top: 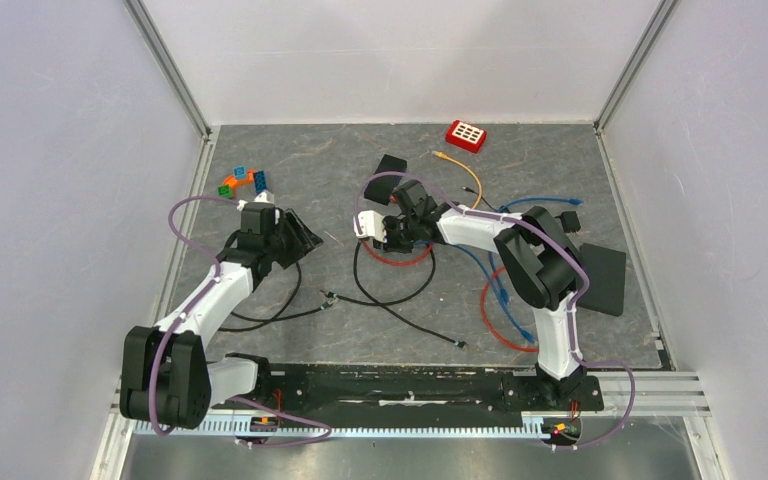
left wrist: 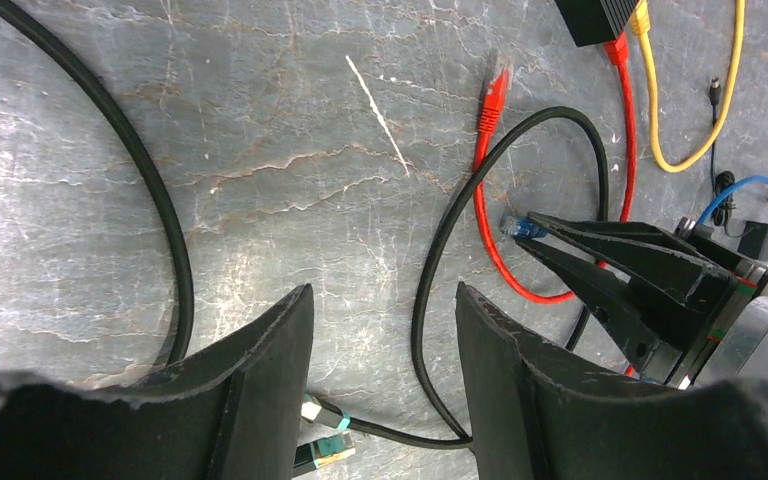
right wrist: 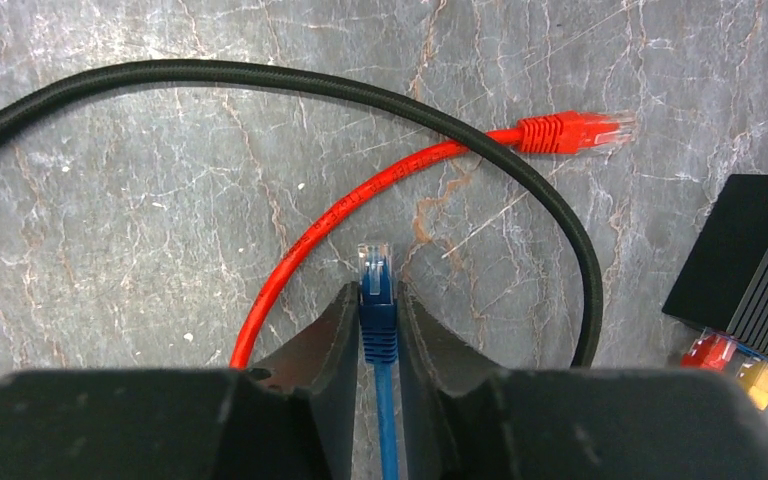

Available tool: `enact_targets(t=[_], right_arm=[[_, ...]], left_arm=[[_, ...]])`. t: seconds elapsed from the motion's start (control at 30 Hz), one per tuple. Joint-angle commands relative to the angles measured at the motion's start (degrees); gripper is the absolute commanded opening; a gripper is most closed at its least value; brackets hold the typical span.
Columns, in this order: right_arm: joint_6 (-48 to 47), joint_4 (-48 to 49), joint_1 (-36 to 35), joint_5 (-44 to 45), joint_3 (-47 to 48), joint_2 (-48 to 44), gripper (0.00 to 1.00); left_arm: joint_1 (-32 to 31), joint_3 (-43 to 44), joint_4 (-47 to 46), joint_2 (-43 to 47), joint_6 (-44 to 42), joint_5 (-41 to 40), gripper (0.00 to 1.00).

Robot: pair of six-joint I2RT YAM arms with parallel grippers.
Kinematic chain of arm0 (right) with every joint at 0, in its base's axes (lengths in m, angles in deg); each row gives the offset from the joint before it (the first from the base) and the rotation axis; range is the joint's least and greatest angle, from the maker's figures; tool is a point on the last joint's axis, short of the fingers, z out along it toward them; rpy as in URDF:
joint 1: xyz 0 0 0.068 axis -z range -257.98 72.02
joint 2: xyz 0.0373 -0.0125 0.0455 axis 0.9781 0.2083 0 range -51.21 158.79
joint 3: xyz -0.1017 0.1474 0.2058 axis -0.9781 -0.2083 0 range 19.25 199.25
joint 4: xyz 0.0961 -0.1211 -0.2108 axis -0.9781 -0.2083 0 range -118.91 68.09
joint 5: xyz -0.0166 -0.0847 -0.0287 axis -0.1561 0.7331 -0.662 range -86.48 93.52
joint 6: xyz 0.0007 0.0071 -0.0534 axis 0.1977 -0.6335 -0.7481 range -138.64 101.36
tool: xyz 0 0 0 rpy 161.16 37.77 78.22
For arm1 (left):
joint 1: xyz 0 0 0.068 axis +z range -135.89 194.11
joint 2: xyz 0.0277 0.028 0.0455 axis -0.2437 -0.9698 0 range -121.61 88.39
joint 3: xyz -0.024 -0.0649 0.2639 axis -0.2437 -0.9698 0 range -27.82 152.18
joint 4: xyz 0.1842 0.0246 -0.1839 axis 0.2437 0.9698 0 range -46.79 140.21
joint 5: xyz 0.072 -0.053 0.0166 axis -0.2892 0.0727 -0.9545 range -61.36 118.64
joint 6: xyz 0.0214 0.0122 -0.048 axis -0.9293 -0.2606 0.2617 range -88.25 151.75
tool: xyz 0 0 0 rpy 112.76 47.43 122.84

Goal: Insert the plug into the switch port
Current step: Pick up the connector from the center of the board.

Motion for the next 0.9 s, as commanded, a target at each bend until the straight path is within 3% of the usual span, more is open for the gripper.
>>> enact_targets(t=[0.0, 0.2, 0.37, 0.6, 0.87], right_arm=[[3.2, -3.6, 0.0, 4.3, 0.2, 3.9, 0.15], [11.7, -3.7, 1.5, 2.6, 1.4, 5.5, 0.00], [16.6, -2.8, 2.3, 2.4, 1.1, 6.0, 0.00], [27.2, 6.9, 6.9, -7.8, -3.1, 1.3, 0.00], [29.0, 10.9, 8.2, -13.8, -4.8, -2.1, 0.00]], left_arm=[[0.4, -0.4, -3.9, -0.9, 1.3, 3.4, 0.60], [0.4, -3.7, -8.6, 1.2, 0.8, 7.1, 0.60], [0.1, -5.9, -13.5, -0.2, 3.0, 9.7, 0.59], [-3.3, -5.0, -18.4, -4.7, 1.6, 9.7, 0.59], [-7.2, -1.3, -26.0, -14.1, 1.5, 9.8, 0.59]])
